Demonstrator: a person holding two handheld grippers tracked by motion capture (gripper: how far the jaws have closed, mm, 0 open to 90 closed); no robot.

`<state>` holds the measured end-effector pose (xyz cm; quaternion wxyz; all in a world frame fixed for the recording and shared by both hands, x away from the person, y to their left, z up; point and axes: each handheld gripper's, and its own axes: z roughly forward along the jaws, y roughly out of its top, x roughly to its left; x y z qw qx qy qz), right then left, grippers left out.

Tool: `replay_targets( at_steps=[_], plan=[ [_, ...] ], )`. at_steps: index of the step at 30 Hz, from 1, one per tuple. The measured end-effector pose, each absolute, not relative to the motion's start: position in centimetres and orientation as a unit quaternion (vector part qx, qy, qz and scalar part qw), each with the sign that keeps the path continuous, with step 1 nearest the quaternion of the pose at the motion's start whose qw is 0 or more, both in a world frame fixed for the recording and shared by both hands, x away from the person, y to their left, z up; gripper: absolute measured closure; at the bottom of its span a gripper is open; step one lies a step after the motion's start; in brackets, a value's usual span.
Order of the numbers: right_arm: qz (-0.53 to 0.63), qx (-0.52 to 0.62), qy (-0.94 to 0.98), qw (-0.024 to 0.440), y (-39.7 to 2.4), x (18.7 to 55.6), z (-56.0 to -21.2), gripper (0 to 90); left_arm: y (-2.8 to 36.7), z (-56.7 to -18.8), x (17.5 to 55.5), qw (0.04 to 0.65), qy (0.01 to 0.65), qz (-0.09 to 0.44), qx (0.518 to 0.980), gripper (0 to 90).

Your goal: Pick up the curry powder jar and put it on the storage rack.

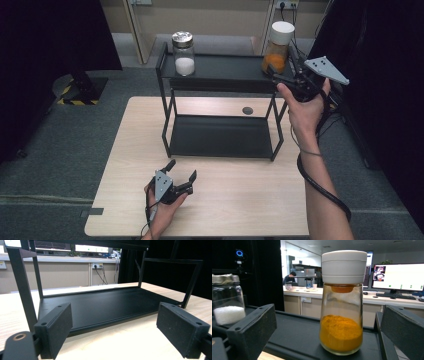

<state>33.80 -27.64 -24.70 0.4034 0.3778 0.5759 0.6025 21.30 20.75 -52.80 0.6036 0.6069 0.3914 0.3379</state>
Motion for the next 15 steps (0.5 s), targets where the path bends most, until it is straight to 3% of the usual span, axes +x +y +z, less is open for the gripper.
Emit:
replay_targets(
  at_steps=[15],
  plan=[
    [0.598,0.368,0.591,0.397,-28.2,31.5,-26.9,1.1,20.7,-52.8,21.3,0.603,0.391,0.339,0.607,12.6]
  ],
)
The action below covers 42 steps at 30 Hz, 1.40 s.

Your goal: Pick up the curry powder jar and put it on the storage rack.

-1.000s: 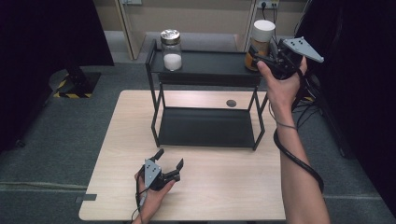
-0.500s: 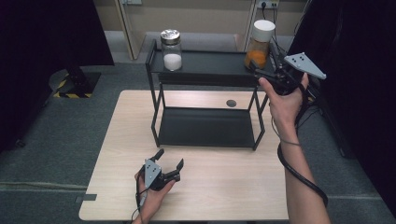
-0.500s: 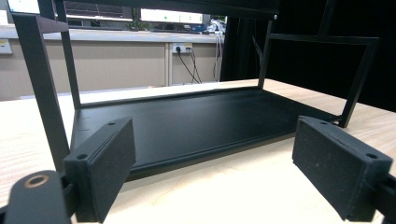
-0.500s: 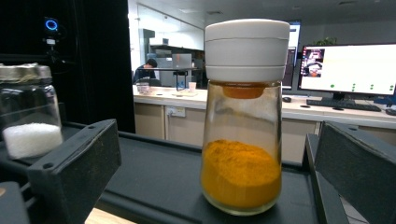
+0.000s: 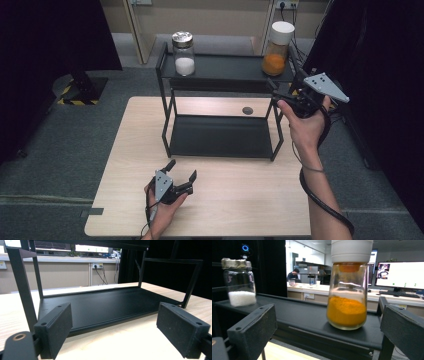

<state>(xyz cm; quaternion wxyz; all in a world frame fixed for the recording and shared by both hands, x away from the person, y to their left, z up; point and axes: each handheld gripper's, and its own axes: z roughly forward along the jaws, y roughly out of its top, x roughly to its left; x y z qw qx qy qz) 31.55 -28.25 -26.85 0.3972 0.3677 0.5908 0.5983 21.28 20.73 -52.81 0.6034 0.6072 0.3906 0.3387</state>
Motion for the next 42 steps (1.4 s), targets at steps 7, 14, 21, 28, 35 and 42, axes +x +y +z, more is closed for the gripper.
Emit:
replay_targets(
  at_steps=[7,14,21,28,35,42],
  plan=[
    [0.599,0.368,0.595,0.39,-28.4,30.5,-27.9,1.1,20.7,-52.8,21.3,0.603,0.39,0.339,0.608,12.6],
    [0.599,0.37,0.598,0.382,-29.0,29.2,-29.2,1.1,20.7,-52.8,21.3,0.602,0.389,0.34,0.609,12.6],
    [0.598,0.375,0.603,0.372,-29.4,28.5,-30.6,1.1,20.7,-52.8,21.3,0.602,0.389,0.34,0.609,12.6],
    [0.6,0.376,0.605,0.364,-29.5,28.0,-31.6,1.1,20.7,-52.8,21.3,0.603,0.389,0.339,0.608,12.5],
    [0.598,0.374,0.611,0.359,-29.5,27.4,-32.5,1.1,20.7,-52.8,21.3,0.602,0.389,0.34,0.609,12.5],
    [0.593,0.372,0.62,0.355,-29.4,26.7,-33.4,1.1,20.6,-52.8,21.3,0.602,0.388,0.341,0.609,12.4]
  ],
)
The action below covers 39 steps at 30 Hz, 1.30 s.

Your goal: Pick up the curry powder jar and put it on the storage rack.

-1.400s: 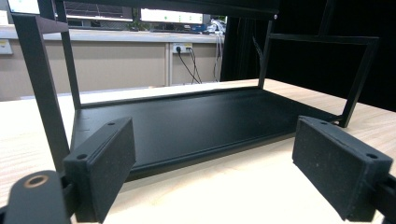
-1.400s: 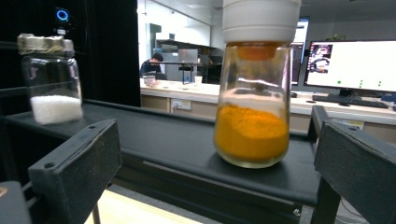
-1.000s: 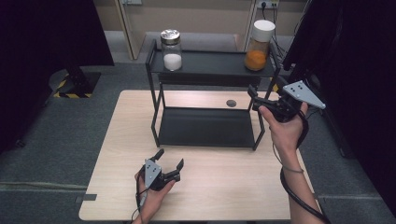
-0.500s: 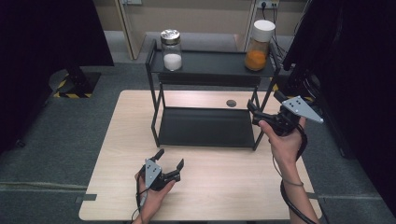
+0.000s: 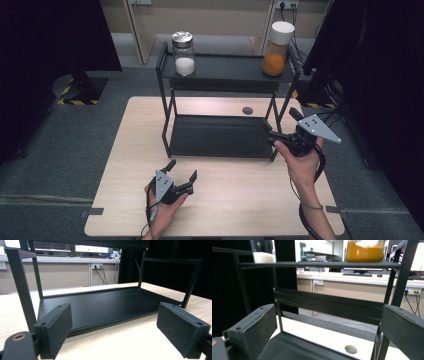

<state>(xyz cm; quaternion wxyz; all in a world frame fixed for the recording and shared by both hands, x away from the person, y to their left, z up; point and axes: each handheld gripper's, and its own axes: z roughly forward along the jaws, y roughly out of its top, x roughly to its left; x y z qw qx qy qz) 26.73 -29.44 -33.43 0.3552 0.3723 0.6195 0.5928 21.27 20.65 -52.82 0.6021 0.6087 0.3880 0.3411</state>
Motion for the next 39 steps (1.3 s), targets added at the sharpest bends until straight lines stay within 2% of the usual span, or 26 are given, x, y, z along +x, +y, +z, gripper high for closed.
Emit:
replay_targets(
  at_steps=[39],
  plan=[
    [0.577,0.399,0.639,0.316,-30.1,24.2,-39.4,1.1,20.5,-52.9,21.2,0.603,0.385,0.343,0.609,12.3]
  ],
)
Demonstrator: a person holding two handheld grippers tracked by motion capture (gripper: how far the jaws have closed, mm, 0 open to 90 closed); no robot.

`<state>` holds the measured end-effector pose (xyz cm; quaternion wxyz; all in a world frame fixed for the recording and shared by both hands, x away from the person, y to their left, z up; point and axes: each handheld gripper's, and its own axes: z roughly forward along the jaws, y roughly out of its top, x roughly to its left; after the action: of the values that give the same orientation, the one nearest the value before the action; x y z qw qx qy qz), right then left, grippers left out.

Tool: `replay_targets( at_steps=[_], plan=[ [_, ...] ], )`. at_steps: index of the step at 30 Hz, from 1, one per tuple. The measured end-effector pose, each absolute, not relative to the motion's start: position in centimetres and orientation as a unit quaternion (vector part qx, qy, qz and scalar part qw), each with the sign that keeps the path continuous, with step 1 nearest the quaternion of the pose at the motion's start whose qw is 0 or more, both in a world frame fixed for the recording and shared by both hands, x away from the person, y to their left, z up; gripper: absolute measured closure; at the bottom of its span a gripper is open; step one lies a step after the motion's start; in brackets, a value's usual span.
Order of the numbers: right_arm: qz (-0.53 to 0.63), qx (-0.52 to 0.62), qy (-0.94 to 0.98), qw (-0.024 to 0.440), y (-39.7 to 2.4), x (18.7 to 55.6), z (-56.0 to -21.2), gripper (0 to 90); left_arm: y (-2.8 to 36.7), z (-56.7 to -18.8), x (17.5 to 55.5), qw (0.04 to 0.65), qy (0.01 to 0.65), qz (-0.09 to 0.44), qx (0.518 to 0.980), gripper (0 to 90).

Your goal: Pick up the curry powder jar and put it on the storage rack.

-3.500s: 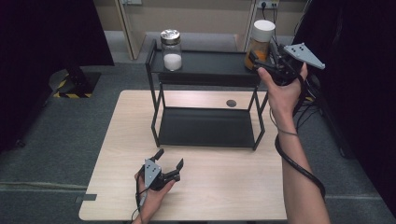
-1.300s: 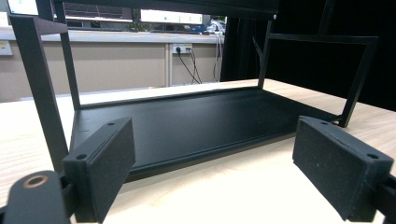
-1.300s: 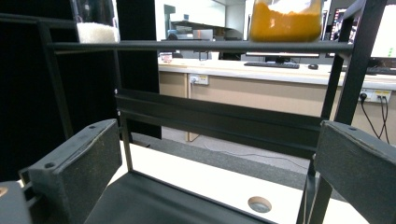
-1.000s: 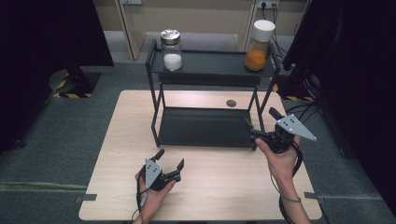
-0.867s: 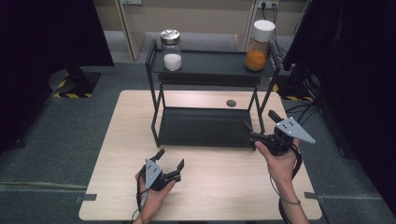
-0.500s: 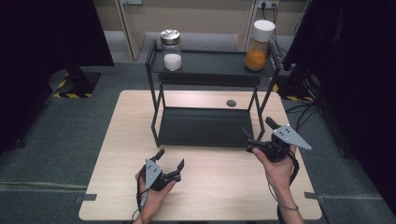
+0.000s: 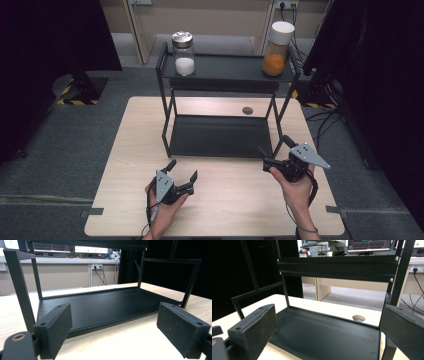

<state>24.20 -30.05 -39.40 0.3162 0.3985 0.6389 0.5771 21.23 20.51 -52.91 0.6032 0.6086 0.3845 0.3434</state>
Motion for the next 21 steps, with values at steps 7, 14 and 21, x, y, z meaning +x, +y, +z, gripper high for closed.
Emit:
replay_targets(
  at_steps=[7,14,21],
  plan=[
    [0.574,0.404,0.64,0.312,-30.3,23.9,-40.3,1.1,20.5,-52.9,21.2,0.603,0.384,0.344,0.609,12.3],
    [0.57,0.41,0.643,0.305,-30.5,23.6,-41.3,1.1,20.5,-52.9,21.2,0.603,0.384,0.344,0.608,12.2],
    [0.565,0.412,0.652,0.294,-30.5,23.3,-42.6,1.2,20.5,-52.9,21.2,0.604,0.384,0.344,0.608,12.2]
  ],
)
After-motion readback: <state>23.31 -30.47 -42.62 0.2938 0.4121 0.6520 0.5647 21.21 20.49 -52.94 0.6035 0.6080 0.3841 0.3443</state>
